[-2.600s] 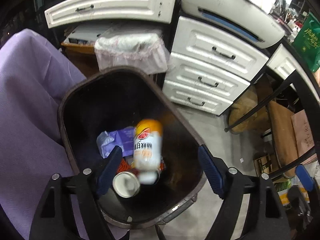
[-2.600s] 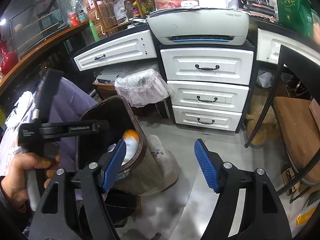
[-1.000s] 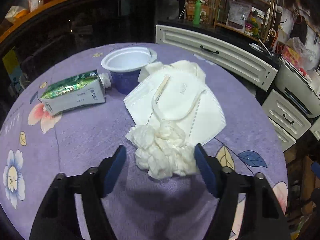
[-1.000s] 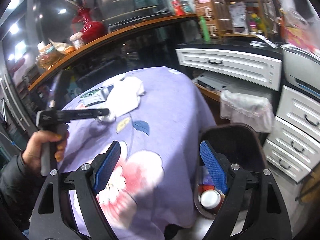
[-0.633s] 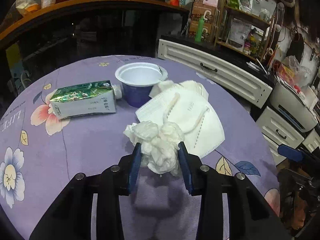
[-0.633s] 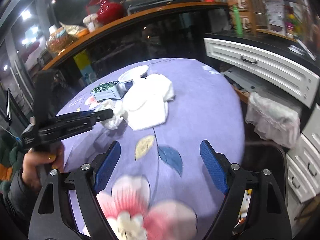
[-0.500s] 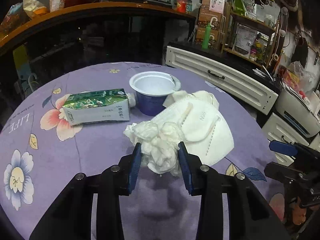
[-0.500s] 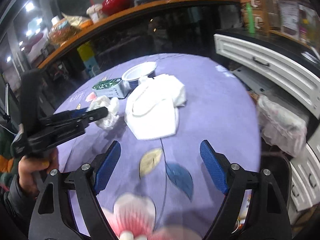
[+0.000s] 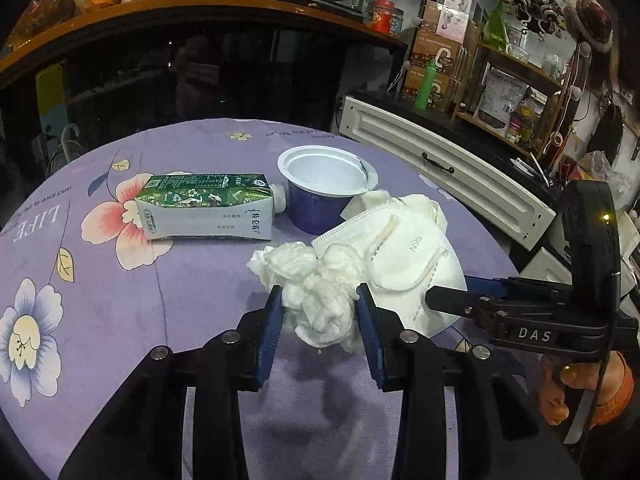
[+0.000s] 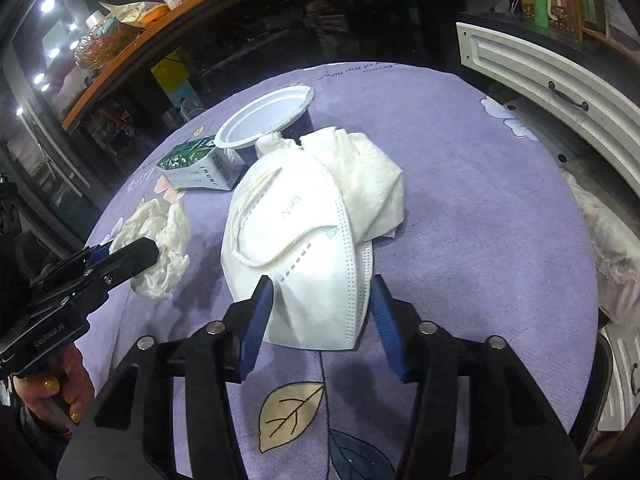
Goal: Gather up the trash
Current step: 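Grasp the flat white napkin with the right gripper while the left holds the tissue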
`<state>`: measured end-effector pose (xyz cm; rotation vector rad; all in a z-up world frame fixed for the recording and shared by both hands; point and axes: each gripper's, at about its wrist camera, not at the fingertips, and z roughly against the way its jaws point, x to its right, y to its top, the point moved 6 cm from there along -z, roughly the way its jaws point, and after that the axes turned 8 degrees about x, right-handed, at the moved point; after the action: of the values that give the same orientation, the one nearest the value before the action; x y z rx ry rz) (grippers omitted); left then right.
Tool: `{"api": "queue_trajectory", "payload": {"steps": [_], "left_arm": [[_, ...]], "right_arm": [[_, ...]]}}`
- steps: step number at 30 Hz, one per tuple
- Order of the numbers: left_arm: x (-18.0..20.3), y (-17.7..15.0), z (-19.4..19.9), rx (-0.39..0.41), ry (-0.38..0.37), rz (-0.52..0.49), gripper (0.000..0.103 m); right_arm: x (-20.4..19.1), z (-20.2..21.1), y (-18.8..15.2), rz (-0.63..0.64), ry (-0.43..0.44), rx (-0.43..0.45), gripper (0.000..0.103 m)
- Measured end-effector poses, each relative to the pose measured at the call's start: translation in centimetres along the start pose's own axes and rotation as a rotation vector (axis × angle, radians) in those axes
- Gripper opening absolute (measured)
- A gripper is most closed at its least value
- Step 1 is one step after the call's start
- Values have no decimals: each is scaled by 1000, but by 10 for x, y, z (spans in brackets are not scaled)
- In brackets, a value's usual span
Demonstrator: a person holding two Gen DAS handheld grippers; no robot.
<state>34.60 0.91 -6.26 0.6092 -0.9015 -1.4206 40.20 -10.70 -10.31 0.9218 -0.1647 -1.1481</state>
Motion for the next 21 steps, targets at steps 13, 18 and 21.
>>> {"api": "queue_trajectory", "payload": {"steps": [13, 18, 21], "left_arm": [[-10, 0, 2, 14, 23, 49, 37], [-10, 2, 4, 31, 28, 54, 37], [-10, 2, 4, 29, 25, 58, 37]], "right_arm": [[-33, 36, -19, 23, 94, 50, 2], [-35, 42, -17, 40, 65, 77, 3], [-28, 40, -11, 36, -1, 86, 19]]}}
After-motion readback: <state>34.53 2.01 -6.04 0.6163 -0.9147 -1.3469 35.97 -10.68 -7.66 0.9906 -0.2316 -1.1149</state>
